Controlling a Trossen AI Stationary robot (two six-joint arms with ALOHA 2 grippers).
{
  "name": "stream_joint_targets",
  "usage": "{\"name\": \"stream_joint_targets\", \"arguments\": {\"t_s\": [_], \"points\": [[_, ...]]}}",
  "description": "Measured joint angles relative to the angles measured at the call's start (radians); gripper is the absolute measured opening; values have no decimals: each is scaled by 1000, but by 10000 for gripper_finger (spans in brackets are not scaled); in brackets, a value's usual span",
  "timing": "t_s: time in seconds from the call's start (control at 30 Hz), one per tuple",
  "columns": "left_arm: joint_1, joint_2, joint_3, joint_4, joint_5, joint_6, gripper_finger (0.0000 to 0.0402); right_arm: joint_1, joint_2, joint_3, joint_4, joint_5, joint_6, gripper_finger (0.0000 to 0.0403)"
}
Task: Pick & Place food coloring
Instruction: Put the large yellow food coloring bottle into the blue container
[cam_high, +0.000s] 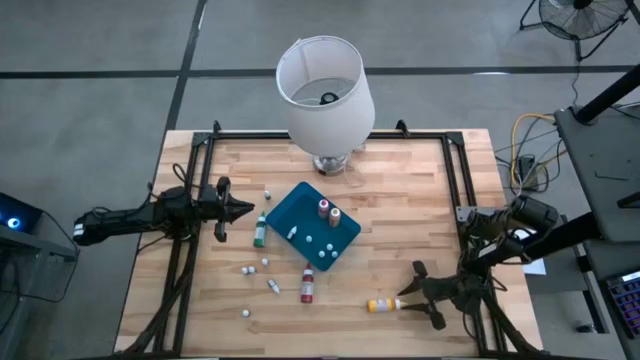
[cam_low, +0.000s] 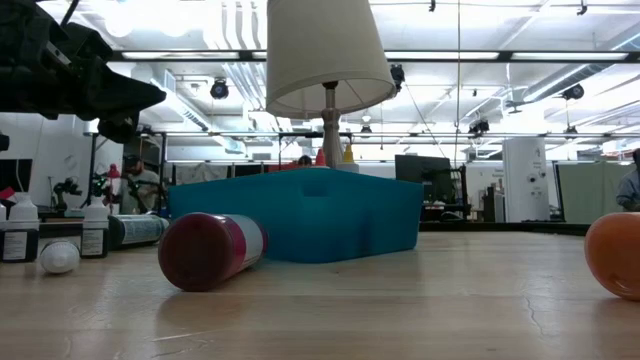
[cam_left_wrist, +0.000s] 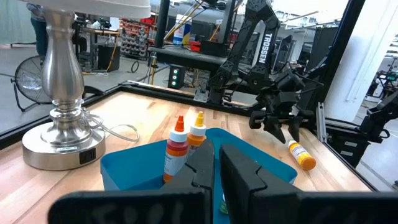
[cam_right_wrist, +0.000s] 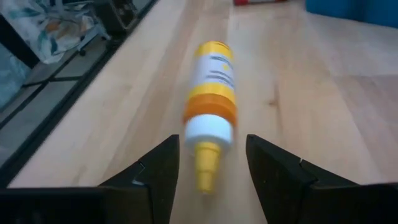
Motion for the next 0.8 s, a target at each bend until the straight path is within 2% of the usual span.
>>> {"name": "stream_joint_targets", "arguments": {"t_s": [0.37, 0.5, 0.8], "points": [[0, 0, 0, 0, 0, 0, 0, 17, 13, 11, 6, 28, -13, 223], [0, 0, 0, 0, 0, 0, 0, 17, 44, 13, 14, 29, 34, 229], [0, 0, 0, 0, 0, 0, 0, 17, 97, 32, 82, 48, 31, 231]]}}
